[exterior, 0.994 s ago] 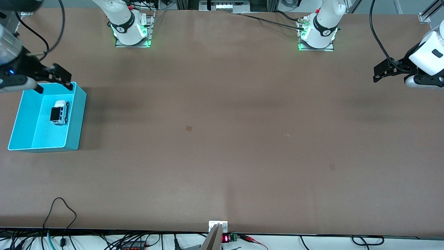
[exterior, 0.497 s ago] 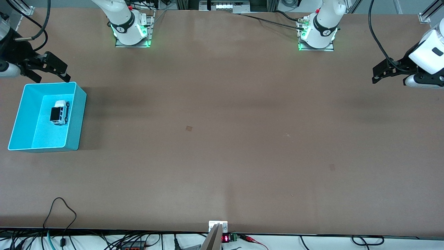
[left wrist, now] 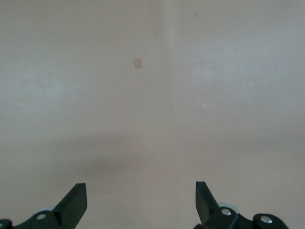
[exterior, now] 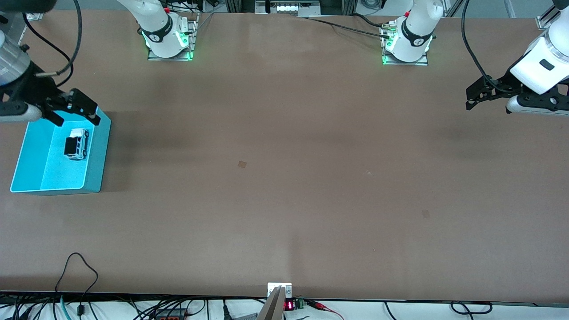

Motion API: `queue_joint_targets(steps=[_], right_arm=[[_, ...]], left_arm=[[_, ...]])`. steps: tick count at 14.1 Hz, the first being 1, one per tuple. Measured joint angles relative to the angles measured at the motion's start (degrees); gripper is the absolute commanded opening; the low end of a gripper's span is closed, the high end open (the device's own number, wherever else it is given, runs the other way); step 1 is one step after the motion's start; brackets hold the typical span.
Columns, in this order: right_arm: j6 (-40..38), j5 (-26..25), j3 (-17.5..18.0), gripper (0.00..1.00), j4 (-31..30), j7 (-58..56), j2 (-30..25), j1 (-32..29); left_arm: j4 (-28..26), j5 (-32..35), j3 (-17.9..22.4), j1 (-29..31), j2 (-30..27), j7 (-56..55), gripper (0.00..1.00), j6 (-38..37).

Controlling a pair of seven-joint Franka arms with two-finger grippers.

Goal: Wind and store white jeep toy

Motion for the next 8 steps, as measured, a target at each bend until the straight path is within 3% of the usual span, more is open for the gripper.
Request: queue_joint_targets(steps=[8], right_arm=[[-0.33, 0.00, -0.20, 1.00, 4.74, -0.20, 0.87, -0.23]], left_arm=[[0.92, 0.00, -0.04, 0.01, 1.03, -0.07, 1.00, 0.00]])
